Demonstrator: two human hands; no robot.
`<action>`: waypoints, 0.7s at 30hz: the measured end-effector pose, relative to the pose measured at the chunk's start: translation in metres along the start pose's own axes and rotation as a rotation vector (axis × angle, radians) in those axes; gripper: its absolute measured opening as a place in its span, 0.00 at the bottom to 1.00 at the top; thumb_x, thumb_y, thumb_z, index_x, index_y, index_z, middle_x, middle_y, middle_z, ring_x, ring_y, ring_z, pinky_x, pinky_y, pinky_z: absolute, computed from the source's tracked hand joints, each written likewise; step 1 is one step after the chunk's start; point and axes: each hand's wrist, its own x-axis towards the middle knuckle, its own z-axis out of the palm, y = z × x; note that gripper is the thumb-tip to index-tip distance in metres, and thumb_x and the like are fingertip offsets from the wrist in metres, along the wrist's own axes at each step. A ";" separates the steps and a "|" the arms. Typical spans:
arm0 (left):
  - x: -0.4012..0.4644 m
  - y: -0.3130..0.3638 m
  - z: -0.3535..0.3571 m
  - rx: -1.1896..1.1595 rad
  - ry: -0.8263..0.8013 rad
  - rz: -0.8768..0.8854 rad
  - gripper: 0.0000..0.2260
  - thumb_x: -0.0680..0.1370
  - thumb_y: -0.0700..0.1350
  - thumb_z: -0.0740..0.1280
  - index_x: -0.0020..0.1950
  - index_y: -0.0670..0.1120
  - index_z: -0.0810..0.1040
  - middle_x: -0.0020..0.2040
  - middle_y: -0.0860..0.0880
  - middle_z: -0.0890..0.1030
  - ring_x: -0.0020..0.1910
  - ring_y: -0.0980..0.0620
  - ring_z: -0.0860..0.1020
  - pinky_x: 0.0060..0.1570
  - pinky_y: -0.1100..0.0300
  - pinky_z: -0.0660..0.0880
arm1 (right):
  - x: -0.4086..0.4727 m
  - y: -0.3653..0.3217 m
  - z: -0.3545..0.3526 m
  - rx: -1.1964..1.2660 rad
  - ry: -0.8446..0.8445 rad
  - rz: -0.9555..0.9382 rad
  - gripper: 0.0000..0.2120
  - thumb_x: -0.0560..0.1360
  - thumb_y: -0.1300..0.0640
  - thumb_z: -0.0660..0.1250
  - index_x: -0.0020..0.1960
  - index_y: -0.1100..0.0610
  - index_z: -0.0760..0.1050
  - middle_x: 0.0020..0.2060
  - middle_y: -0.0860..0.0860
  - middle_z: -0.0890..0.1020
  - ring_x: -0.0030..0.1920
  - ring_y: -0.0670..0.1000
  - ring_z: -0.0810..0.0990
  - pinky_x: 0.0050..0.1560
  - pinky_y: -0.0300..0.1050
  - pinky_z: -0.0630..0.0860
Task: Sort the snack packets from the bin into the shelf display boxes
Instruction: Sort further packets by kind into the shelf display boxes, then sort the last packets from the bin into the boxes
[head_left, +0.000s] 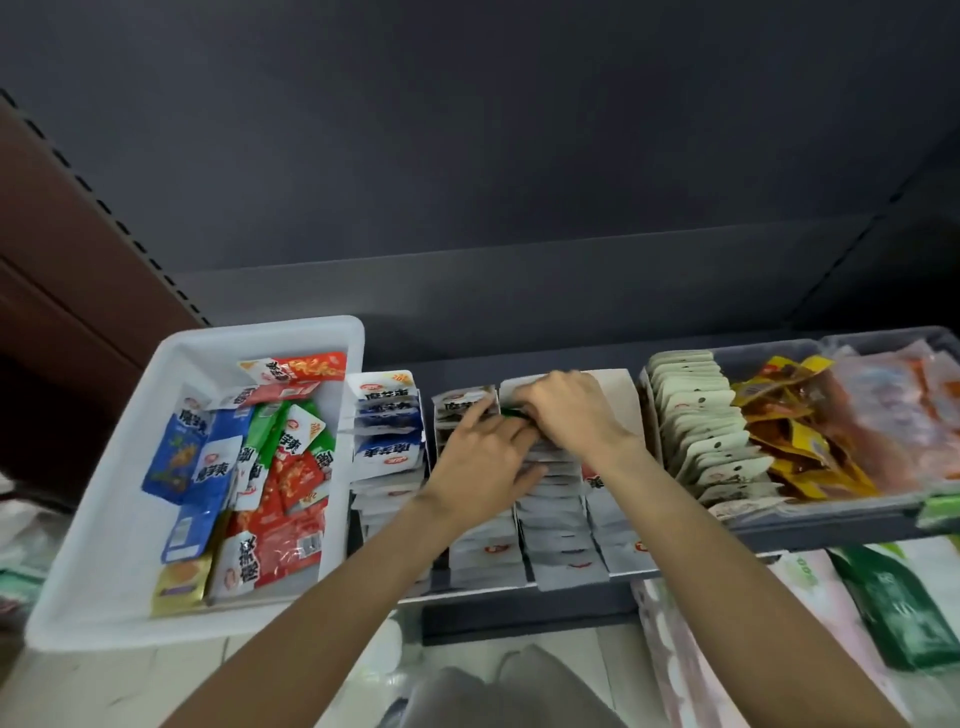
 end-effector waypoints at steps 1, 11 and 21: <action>-0.002 0.000 0.001 -0.010 0.006 0.010 0.20 0.75 0.57 0.55 0.56 0.48 0.80 0.51 0.51 0.82 0.52 0.52 0.79 0.69 0.51 0.58 | -0.002 -0.001 0.002 -0.001 -0.019 0.000 0.10 0.76 0.55 0.59 0.51 0.45 0.78 0.45 0.50 0.83 0.48 0.56 0.80 0.42 0.46 0.68; -0.078 -0.050 -0.048 -0.335 0.568 -0.313 0.09 0.77 0.46 0.62 0.51 0.45 0.80 0.47 0.51 0.82 0.48 0.54 0.76 0.51 0.59 0.71 | -0.031 -0.055 -0.061 0.568 0.546 -0.077 0.10 0.78 0.56 0.66 0.57 0.53 0.80 0.47 0.45 0.84 0.45 0.42 0.82 0.45 0.41 0.79; -0.211 -0.205 -0.025 -0.257 -0.017 -0.968 0.18 0.75 0.47 0.69 0.63 0.44 0.75 0.62 0.42 0.75 0.61 0.40 0.73 0.58 0.48 0.71 | 0.064 -0.243 0.027 0.574 0.028 -0.231 0.11 0.78 0.58 0.63 0.58 0.52 0.79 0.54 0.47 0.83 0.50 0.46 0.81 0.53 0.46 0.78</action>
